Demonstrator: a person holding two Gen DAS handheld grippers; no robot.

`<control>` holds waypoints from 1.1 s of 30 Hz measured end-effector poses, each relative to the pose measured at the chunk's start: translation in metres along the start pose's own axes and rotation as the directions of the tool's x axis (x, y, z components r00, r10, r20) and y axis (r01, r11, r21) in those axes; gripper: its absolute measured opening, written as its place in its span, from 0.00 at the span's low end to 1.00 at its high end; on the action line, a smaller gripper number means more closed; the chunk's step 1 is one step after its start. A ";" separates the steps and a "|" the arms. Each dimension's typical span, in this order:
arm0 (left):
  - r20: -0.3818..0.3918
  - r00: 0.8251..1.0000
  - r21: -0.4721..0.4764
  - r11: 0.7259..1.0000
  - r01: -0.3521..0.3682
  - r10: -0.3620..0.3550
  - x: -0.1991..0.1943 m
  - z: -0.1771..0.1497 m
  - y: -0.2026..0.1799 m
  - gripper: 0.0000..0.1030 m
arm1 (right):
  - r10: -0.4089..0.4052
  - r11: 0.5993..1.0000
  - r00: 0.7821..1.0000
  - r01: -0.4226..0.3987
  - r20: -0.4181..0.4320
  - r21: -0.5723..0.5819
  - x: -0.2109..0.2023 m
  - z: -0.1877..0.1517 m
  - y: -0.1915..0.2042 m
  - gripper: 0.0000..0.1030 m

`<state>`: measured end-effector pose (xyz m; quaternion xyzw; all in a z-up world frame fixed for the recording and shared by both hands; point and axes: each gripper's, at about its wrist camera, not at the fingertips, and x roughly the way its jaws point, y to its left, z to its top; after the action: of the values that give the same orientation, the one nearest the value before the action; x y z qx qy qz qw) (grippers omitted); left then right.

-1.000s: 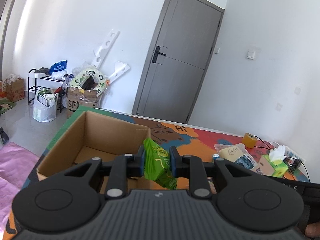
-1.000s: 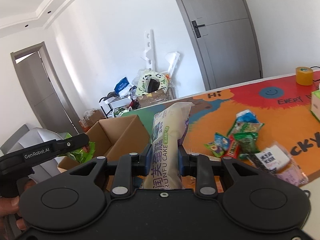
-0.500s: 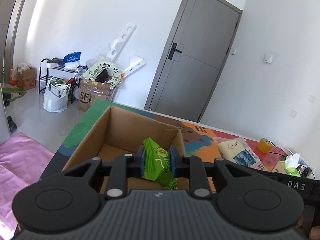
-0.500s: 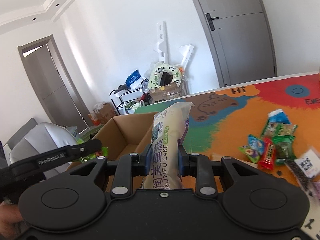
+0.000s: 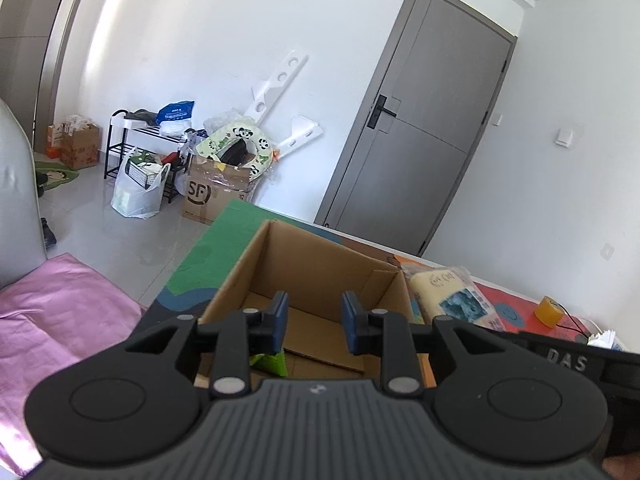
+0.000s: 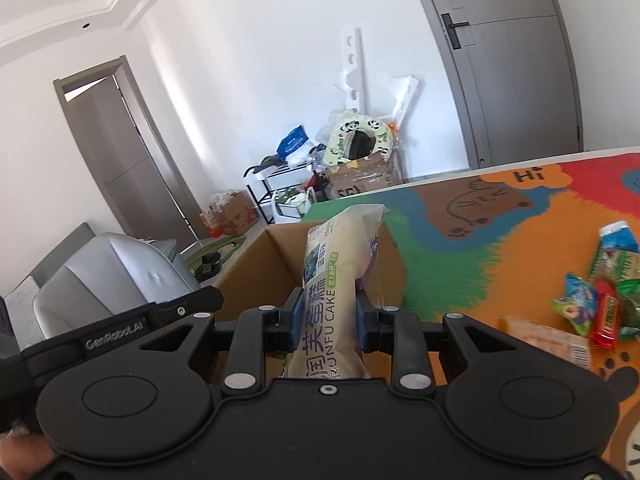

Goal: Organize snacks
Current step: 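Open left gripper over box while right gripper releases cake bag into box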

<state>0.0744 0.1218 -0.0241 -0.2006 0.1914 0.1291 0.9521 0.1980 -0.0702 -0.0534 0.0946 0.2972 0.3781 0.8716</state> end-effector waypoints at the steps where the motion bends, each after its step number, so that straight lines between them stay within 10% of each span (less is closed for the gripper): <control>1: 0.003 1.000 0.002 1.000 -0.005 0.005 -0.002 0.001 0.001 0.29 | 0.005 1.000 1.000 -0.005 -0.002 -0.001 0.003 0.001 0.003 0.26; 6: -0.005 1.000 0.000 1.000 -0.025 0.025 -0.004 0.001 0.008 0.40 | 0.018 1.000 1.000 -0.018 -0.001 -0.004 0.016 0.004 0.016 0.31; 9: -0.028 0.999 0.004 0.999 -0.045 0.045 -0.003 0.001 0.009 0.51 | -0.055 0.996 0.998 0.057 0.036 -0.063 0.013 0.001 0.022 0.59; 13: -0.014 0.998 0.009 0.998 -0.066 0.066 -0.005 -0.001 0.004 0.75 | -0.067 0.997 0.997 0.068 0.034 -0.024 -0.002 -0.004 0.007 0.64; 21: -0.008 1.000 0.044 0.999 -0.018 0.019 -0.009 -0.008 -0.025 0.80 | -0.129 0.992 0.990 0.129 0.052 0.018 -0.035 -0.017 -0.024 0.92; 33: -0.076 0.996 0.154 0.986 0.057 -0.045 -0.008 -0.025 -0.079 0.85 | -0.203 0.978 0.976 0.198 0.083 0.063 -0.083 -0.027 -0.061 1.00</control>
<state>0.0850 0.0398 -0.0157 -0.1348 0.2298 0.0821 0.9604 0.1746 -0.1738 -0.0617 0.1043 0.2763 0.2753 0.9149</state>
